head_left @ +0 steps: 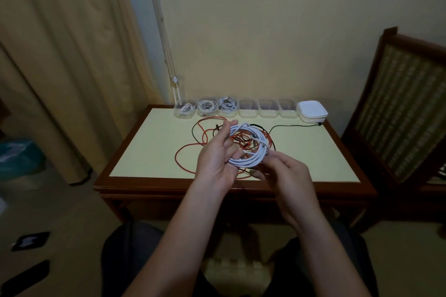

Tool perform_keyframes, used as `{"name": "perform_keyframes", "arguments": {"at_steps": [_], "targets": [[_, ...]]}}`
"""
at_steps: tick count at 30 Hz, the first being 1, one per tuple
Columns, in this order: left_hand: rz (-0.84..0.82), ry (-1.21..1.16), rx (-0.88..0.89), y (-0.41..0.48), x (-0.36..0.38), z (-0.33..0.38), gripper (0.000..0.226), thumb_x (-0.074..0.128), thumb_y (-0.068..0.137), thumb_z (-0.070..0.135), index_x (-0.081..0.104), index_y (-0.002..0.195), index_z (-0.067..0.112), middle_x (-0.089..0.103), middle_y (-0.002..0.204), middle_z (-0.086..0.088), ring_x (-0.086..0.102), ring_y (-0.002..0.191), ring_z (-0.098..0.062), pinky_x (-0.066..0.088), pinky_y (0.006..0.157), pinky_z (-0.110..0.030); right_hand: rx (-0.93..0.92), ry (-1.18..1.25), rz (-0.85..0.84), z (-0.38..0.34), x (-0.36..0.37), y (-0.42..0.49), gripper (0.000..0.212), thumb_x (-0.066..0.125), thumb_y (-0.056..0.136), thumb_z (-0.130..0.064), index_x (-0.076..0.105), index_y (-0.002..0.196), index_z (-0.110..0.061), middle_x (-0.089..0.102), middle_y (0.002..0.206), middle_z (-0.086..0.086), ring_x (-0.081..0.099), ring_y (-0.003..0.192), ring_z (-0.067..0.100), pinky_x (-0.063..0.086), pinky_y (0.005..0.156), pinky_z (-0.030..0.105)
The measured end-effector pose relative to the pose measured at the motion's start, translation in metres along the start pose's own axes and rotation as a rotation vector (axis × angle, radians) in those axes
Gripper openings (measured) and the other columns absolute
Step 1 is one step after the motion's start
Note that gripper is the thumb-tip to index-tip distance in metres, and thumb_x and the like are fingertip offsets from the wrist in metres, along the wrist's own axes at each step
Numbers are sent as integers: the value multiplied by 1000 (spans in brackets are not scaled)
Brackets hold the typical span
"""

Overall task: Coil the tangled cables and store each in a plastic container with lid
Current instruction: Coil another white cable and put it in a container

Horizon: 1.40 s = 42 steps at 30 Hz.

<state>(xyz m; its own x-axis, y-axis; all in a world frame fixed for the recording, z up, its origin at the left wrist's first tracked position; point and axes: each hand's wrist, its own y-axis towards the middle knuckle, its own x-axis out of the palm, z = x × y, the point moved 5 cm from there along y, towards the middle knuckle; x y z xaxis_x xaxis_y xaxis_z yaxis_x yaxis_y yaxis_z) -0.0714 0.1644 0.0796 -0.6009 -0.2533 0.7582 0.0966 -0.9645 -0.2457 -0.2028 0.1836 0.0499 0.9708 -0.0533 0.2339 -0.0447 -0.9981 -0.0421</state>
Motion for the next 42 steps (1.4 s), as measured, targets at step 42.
{"name": "perform_keyframes", "arguments": {"at_steps": [42], "targets": [[40,345,4,33,-41,5,6,70,90,6,69,95,3,27,51,7,19,36,-3,16,30,-15,75,-511,-417,-18,-17,-13,35,59,101,-23,68,85,7,70,68,15,59,54,20,49,49,25]]}}
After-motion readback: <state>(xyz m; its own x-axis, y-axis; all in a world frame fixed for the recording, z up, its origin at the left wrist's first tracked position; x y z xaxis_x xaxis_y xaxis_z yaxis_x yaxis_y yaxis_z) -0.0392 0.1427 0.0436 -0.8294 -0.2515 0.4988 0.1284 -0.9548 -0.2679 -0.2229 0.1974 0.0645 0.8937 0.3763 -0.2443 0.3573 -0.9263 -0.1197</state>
